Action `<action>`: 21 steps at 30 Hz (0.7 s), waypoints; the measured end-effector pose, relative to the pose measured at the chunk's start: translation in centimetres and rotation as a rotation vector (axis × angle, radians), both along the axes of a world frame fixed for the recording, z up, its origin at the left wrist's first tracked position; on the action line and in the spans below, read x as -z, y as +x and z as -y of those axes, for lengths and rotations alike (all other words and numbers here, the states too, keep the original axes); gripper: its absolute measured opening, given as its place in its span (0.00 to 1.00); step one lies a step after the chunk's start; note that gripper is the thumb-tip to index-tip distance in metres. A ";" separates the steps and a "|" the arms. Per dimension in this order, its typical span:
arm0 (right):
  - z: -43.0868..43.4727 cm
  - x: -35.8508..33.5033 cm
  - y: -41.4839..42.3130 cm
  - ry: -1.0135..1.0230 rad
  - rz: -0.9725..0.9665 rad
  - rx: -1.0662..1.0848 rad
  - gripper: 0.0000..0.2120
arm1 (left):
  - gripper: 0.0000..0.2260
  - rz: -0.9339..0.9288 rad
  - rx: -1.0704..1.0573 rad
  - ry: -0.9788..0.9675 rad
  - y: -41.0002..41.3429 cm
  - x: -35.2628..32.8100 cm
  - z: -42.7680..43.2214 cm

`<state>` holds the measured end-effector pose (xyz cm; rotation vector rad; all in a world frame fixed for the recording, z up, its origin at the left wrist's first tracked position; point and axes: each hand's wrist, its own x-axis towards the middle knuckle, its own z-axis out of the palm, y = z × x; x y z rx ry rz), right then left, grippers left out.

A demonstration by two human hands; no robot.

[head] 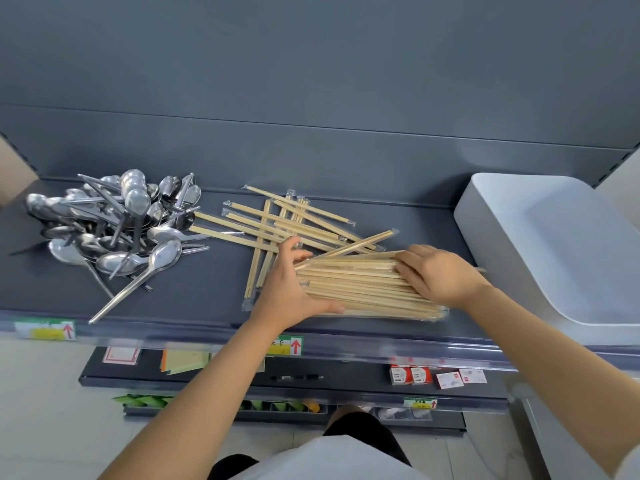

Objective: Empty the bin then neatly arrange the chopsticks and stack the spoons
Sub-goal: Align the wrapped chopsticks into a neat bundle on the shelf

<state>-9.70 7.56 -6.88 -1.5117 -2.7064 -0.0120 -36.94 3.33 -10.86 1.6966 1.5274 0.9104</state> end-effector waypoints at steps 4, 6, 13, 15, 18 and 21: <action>0.4 0.6 -1.4 -0.051 0.026 -0.010 0.30 | 0.58 -0.065 0.031 0.027 0.0 0.1 -0.1; 0.4 0.9 -2.2 -0.055 0.009 -0.021 0.28 | 0.54 -0.127 0.046 0.046 0.0 0.0 -0.1; 0.6 1.3 -3.6 -0.069 -0.244 0.009 0.33 | 0.39 -0.142 0.039 0.133 0.0 0.0 -0.2; 0.0 1.0 -3.9 -0.061 -0.236 0.045 0.41 | 0.37 -0.131 0.037 0.152 -0.1 0.0 -0.3; -1.1 0.5 -4.3 -0.107 -0.109 0.060 0.51 | 0.37 -0.118 0.038 0.165 0.0 0.0 -0.3; -1.1 1.0 -4.7 -0.161 -0.061 0.042 0.47 | 0.38 -0.136 0.033 0.186 0.0 0.0 -0.2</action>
